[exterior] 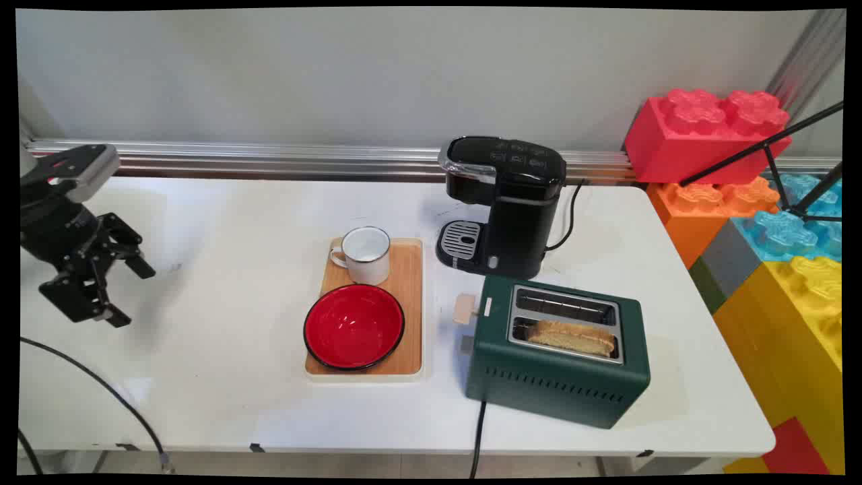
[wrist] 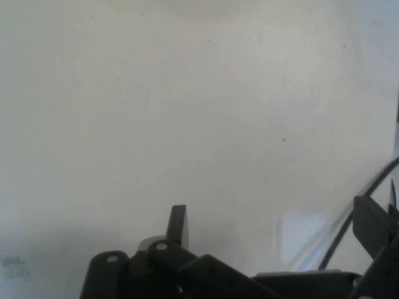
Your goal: Press the toaster switch
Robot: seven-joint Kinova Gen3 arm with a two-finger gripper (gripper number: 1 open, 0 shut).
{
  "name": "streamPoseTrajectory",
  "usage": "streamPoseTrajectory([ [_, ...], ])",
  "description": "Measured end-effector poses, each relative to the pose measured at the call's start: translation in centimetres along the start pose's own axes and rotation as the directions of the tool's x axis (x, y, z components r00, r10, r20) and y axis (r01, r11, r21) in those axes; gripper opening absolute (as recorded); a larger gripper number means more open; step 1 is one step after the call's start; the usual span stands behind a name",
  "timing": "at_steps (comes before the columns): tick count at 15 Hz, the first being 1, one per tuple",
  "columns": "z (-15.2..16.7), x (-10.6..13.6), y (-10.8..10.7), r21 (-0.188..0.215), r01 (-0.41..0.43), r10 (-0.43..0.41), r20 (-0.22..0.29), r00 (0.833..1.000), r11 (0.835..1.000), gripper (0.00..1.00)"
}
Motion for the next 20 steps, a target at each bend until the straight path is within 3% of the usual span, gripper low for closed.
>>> streamPoseTrajectory([
  [6,0.7,2.1,-1.2,0.023,0.01,-0.008,-0.093,0.996,1.0,1.0],
  [13,1.0,5.3,-2.0,0.014,0.006,-0.002,-0.231,0.973,1.0,1.0],
  [16,1.1,6.3,-2.1,0.0,-0.003,0.003,-0.277,0.961,1.0,1.0],
  [20,0.9,8.4,-1.8,-0.044,-0.041,0.021,-0.385,0.923,0.998,1.0],
])
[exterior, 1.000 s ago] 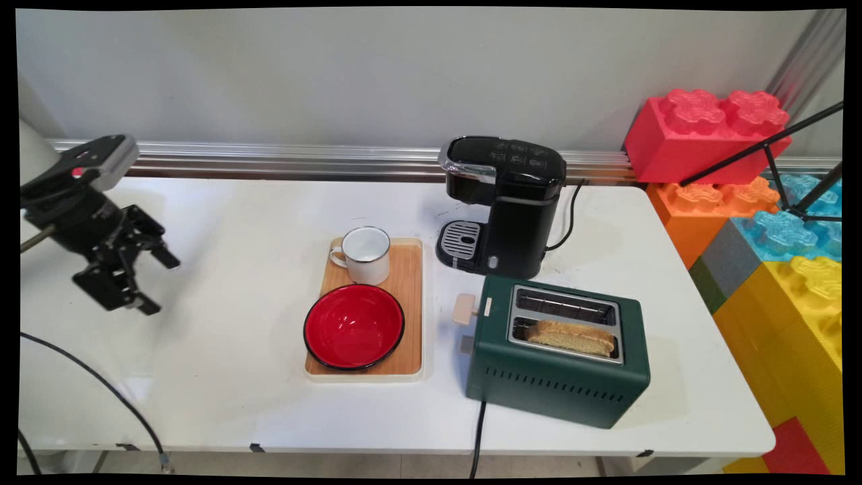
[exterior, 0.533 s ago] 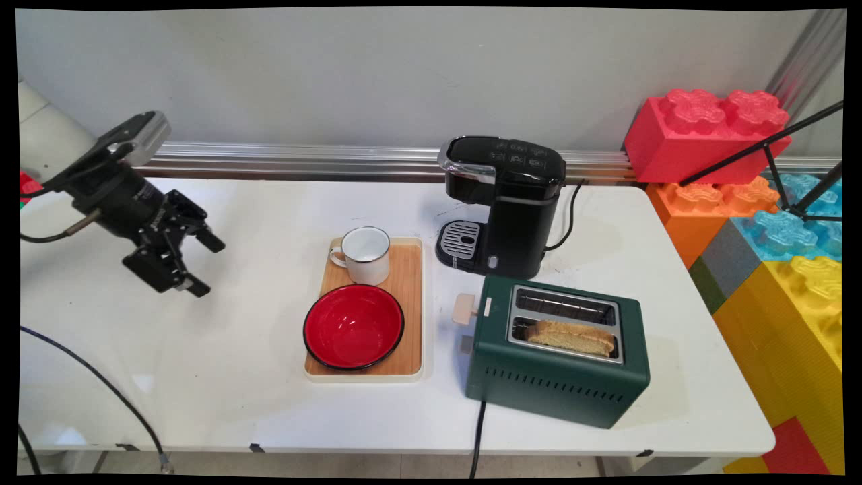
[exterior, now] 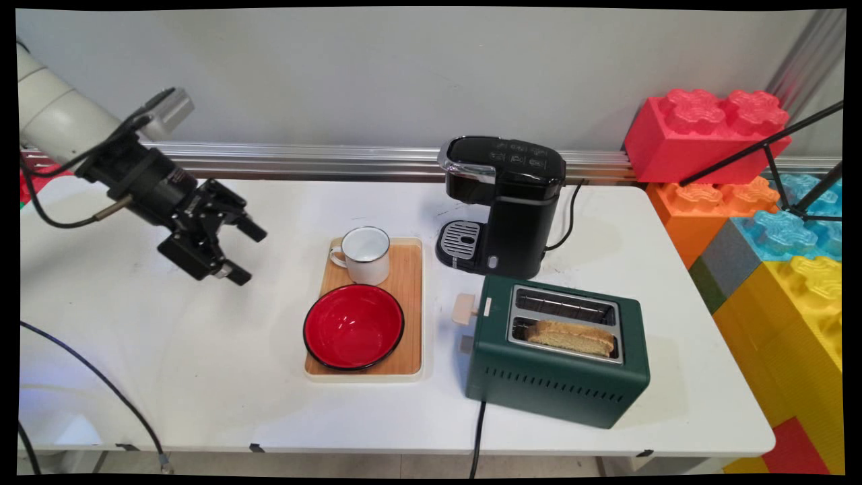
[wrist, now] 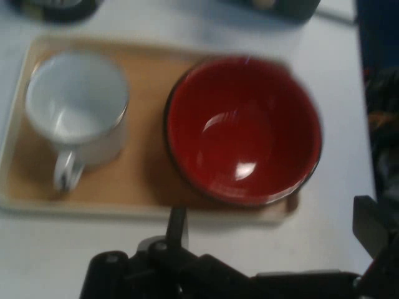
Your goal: Press the toaster switch
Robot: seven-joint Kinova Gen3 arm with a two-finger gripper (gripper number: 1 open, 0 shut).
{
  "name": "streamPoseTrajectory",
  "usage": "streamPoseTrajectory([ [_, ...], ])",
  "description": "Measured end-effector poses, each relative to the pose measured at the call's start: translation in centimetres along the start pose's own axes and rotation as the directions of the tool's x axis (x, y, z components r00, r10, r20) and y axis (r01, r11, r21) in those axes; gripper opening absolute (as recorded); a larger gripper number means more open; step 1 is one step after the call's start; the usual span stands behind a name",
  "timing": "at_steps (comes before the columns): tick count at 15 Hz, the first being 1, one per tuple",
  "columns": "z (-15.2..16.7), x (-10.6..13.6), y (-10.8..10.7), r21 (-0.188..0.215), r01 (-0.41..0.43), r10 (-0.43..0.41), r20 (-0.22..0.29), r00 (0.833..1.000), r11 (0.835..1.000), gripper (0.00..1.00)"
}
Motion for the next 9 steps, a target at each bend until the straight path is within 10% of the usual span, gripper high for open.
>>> streamPoseTrajectory([
  [9,0.5,3.4,0.8,-0.097,-0.052,0.033,-0.184,0.982,0.994,1.0],
])
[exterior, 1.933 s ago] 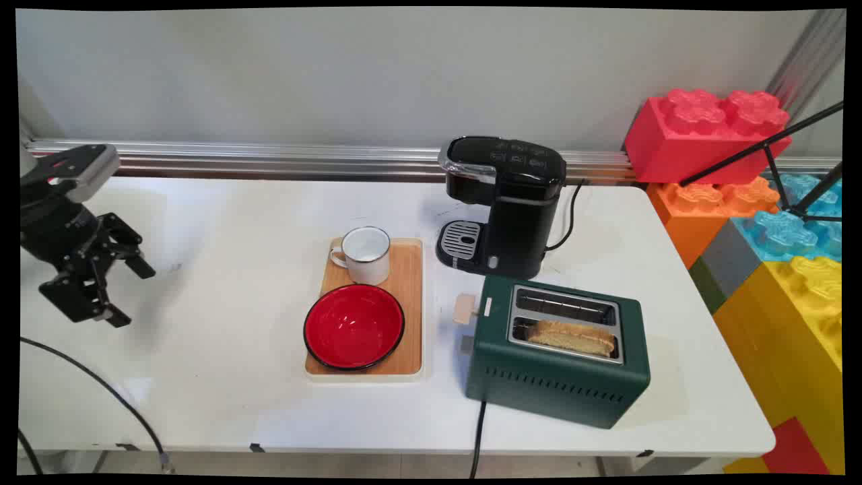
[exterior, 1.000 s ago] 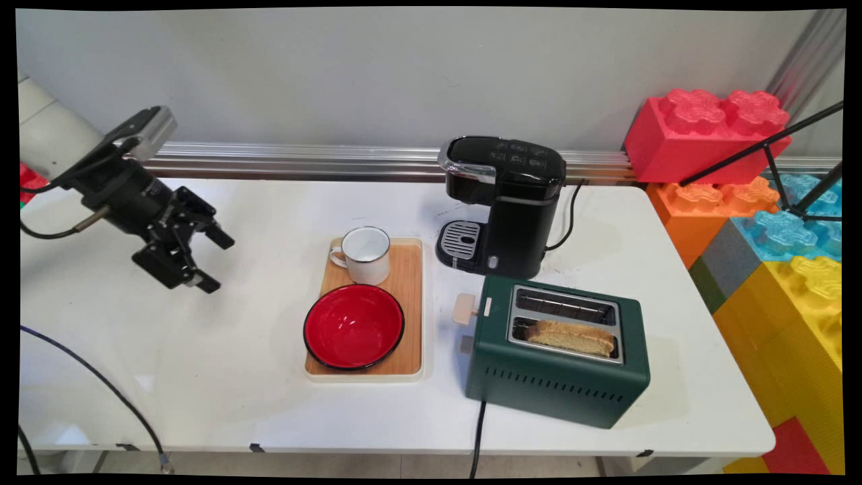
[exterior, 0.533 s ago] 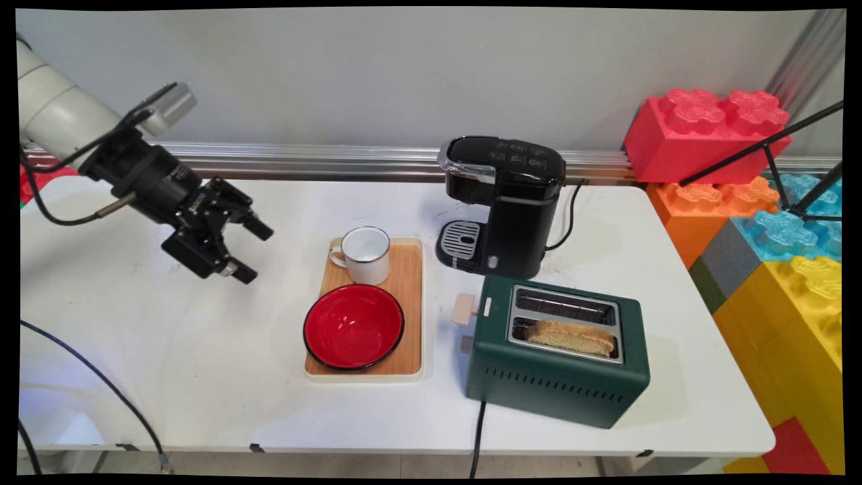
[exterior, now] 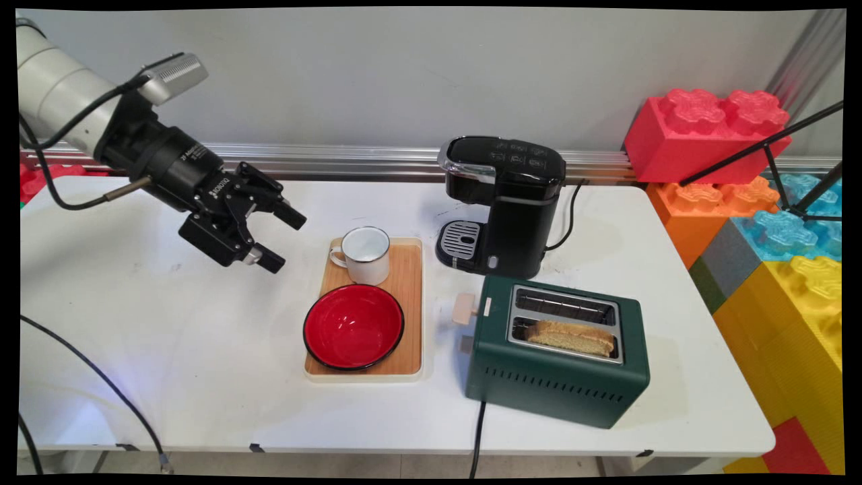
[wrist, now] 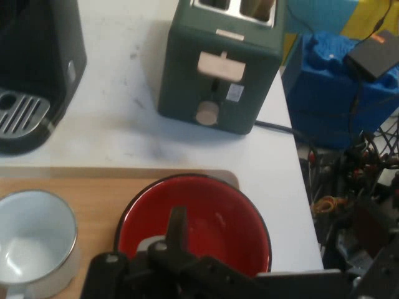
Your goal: Press the toaster switch
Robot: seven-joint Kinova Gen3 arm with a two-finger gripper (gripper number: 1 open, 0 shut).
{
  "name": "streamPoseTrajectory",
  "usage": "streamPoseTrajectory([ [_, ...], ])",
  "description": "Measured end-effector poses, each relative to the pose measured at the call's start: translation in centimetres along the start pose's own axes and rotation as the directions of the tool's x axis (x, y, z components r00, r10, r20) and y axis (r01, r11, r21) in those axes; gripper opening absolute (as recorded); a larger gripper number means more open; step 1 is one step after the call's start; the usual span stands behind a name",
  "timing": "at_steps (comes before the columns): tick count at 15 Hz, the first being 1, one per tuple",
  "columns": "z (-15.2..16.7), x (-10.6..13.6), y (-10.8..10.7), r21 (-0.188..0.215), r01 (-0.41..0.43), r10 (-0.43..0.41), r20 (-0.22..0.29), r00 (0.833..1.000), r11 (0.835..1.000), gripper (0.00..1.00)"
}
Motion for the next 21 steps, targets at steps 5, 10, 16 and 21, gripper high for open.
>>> streamPoseTrajectory([
  [5,0.3,0.2,0.1,-0.041,-0.069,0.069,-0.008,0.998,0.997,0.0],
  [10,0.8,0.5,0.0,-0.061,-0.111,0.11,-0.016,0.994,0.992,0.0],
  [16,2.6,1.0,-0.4,-0.06,-0.145,0.143,-0.039,0.989,0.988,0.0],
  [21,5.8,1.9,-0.9,-0.044,-0.167,0.164,-0.068,0.984,0.985,0.0],
])
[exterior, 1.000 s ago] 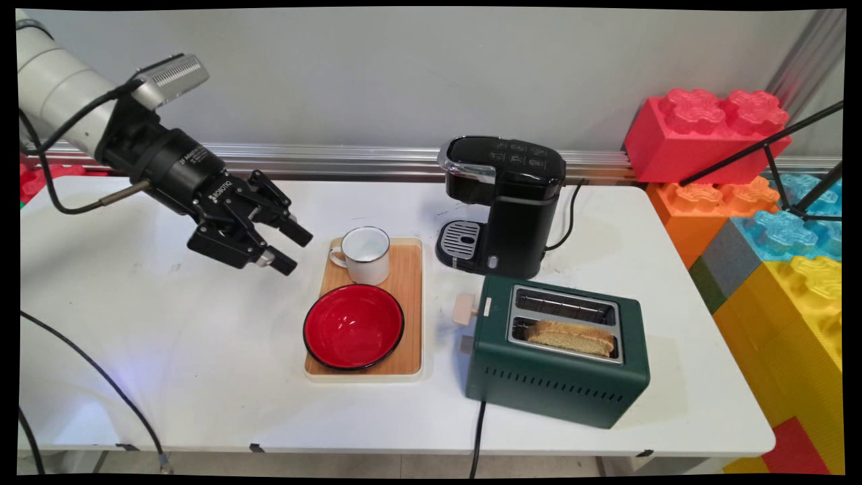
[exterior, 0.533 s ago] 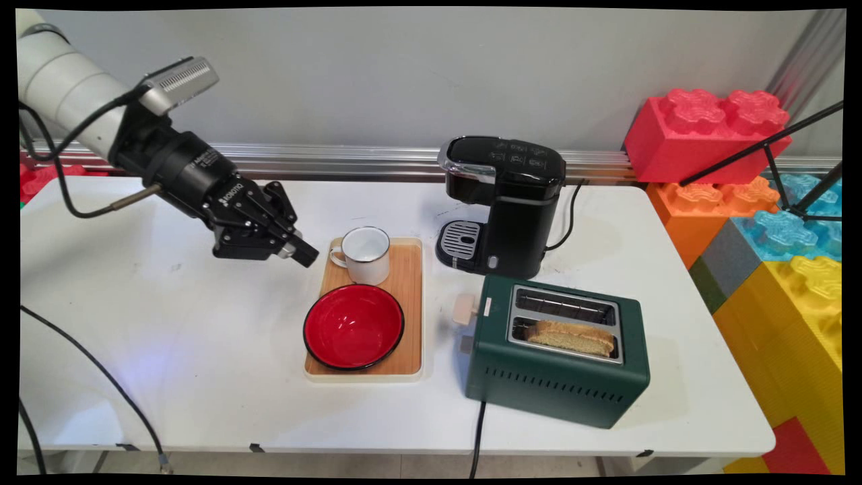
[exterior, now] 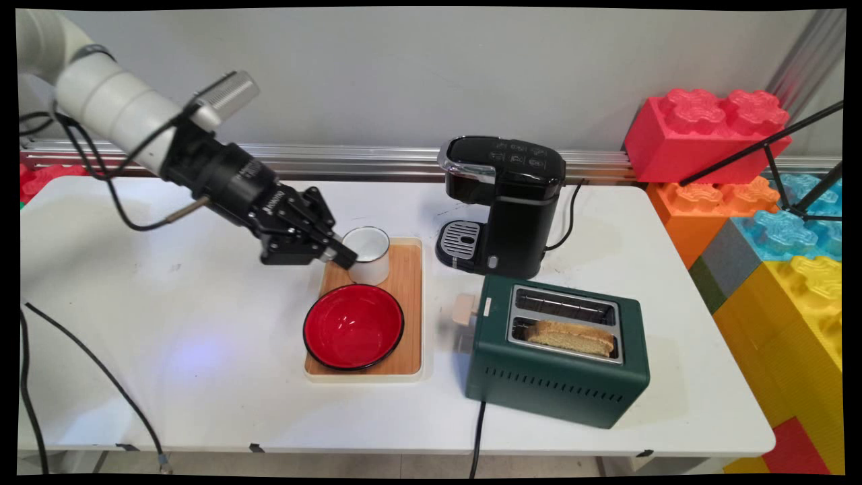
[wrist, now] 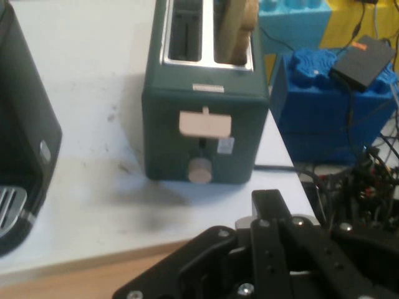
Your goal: Press the toaster switch
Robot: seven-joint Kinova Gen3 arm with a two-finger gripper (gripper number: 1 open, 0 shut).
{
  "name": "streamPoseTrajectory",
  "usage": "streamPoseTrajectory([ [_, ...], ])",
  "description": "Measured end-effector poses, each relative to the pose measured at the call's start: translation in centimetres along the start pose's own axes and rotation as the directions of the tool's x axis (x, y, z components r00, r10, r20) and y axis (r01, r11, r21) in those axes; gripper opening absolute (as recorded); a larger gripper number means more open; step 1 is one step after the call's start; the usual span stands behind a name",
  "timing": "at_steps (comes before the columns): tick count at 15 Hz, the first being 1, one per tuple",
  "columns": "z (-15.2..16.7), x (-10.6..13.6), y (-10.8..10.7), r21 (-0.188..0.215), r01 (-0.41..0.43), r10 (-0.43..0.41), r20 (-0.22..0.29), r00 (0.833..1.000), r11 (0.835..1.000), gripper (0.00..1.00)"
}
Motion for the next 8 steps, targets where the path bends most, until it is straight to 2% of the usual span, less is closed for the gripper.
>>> streamPoseTrajectory([
  [8,4.8,1.0,-0.3,0.019,-0.014,0.015,-0.038,0.999,1.0,0.0],
])
